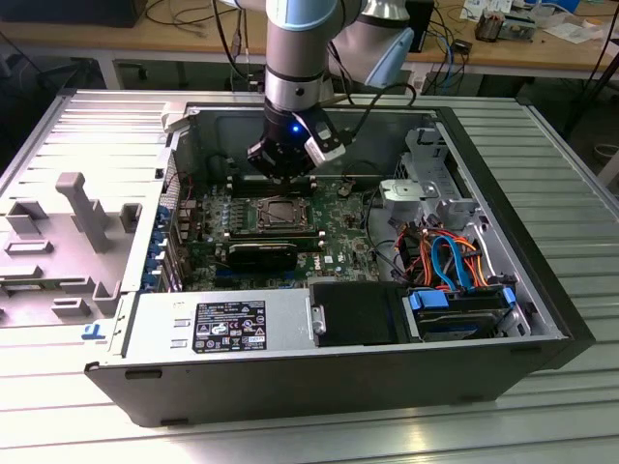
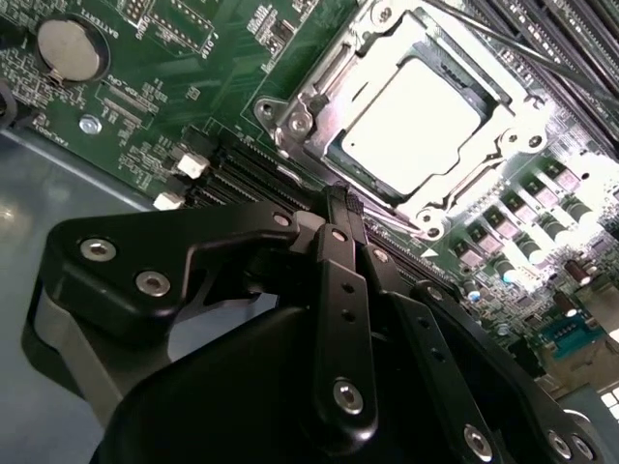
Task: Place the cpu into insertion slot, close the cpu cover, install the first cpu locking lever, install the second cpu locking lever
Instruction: 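Install the first cpu locking lever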
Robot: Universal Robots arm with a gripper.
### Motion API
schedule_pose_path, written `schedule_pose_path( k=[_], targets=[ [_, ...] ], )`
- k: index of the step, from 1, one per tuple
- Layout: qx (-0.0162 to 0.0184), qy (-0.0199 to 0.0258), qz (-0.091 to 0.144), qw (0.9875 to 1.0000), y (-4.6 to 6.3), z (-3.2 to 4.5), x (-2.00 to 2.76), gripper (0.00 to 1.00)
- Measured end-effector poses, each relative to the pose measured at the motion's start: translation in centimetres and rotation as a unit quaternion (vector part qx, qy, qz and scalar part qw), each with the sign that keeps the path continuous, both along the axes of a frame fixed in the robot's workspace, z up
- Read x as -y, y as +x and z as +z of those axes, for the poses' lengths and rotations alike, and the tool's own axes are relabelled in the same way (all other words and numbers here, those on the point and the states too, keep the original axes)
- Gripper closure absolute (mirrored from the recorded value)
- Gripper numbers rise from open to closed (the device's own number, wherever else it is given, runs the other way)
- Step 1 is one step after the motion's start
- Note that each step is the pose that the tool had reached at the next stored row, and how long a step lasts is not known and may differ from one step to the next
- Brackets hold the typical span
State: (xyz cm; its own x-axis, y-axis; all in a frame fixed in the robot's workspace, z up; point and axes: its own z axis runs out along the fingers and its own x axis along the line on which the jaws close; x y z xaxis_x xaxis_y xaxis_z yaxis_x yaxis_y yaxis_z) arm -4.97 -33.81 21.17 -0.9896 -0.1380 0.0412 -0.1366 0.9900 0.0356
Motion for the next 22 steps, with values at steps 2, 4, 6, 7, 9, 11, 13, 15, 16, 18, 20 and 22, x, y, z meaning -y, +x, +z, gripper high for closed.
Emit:
schedule_pose_path(
  k=[2, 4, 6, 7, 9, 11, 13, 15, 16, 18, 20, 22],
  targets=[
    [-0.0003, 0.0002, 0.000, 1.0000, 0.12, -0.05, 0.16, 0.89],
    [-0.0006, 0.0003, 0.000, 1.0000, 0.24, -0.11, 0.30, 0.89],
    [-0.0008, 0.0005, 0.000, 1.0000, 0.37, -0.18, 0.40, 0.89],
    [-0.0009, 0.0005, 0.000, 1.0000, 0.44, -0.20, 0.43, 0.89],
    [-0.0011, 0.0003, 0.000, 1.0000, 0.56, -0.23, 0.45, 0.89],
    [-0.0011, 0.0004, 0.000, 1.0000, 0.56, -0.27, 0.45, 0.89],
    [-0.0011, 0.0005, 0.000, 1.0000, 0.57, -0.33, 0.38, 0.89],
    [-0.0011, 0.0003, 0.000, 1.0000, 0.56, -0.33, 0.24, 0.89],
    [-0.0011, 0.0004, 0.000, 1.0000, 0.52, -0.33, 0.12, 0.89],
    [-0.0011, 0.0004, 0.000, 1.0000, 0.46, -0.34, 0.01, 0.89],
    [-0.0011, 0.0004, 0.000, 1.0000, 0.43, -0.33, -0.09, 0.89],
    [-0.0011, 0.0003, 0.000, 1.0000, 0.43, -0.33, -0.15, 0.89]
  ],
)
